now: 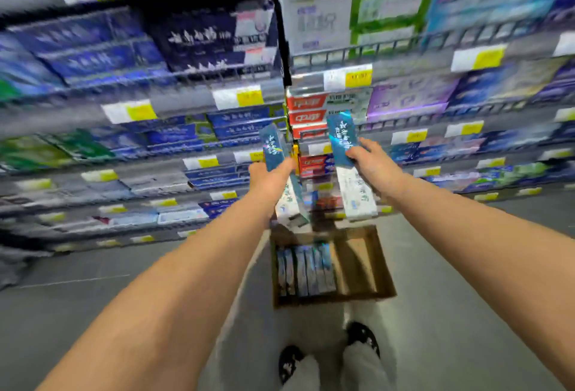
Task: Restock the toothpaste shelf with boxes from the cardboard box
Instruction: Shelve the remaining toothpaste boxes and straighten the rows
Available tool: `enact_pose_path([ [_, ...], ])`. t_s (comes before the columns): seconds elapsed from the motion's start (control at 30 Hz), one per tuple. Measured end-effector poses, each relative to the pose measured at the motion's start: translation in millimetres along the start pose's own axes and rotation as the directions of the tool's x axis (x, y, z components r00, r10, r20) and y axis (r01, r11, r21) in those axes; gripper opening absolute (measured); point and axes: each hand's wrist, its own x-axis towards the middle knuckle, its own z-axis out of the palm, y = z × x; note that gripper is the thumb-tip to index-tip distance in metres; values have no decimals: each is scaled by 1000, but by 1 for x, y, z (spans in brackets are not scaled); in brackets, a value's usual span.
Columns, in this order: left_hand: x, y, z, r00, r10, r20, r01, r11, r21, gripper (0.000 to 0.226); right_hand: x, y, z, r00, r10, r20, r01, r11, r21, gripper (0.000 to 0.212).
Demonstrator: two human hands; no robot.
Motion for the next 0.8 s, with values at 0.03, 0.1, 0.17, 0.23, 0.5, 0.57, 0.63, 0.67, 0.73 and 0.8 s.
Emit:
enact_pose_path([
  [0.03, -12, 20, -17, 1000, 22, 11, -22, 1000, -14, 79, -7, -26, 4, 1000, -13, 11, 13, 1000, 7, 5],
  [0.1, -27, 46, -42, 996, 19, 85, -17, 1000, -26, 84, -17, -59, 10, 998, 0, 59, 0, 1000, -2, 9],
  [0.17, -42, 71, -65, 990, 29, 140, -27, 999, -19, 83, -32, -91, 18, 993, 24, 114, -18, 999, -50, 20],
  [0.23, -55, 92, -89, 989, 40, 140, -38, 999, -12, 92, -49, -123, 24, 979, 33, 202, -21, 998, -62, 42],
  [0.5, -96, 170, -165, 980, 171, 103, -149, 971, -189, 46, -76, -226, 53, 975, -87, 204, 150, 934, -323, 57],
  [0.57, -99, 190, -181, 974, 206, 90, -174, 945, -278, 43, -79, -254, 59, 954, -225, 199, 281, 900, -332, 50],
  [0.63, -99, 206, -194, 965, 253, 69, -209, 903, -376, 37, -79, -277, 65, 891, -382, 246, 454, 756, -471, 55],
  [0.67, -98, 212, -200, 962, 269, 46, -226, 878, -422, 34, -77, -287, 67, 852, -448, 270, 517, 641, -567, 59],
  [0.73, -92, 219, -209, 958, 286, 1, -247, 831, -499, 31, -75, -304, 71, 766, -564, 308, 575, 390, -719, 66],
  [0.8, -89, 225, -216, 952, 304, -33, -273, 795, -542, 28, -70, -317, 78, 670, -649, 361, 574, 144, -806, 70],
])
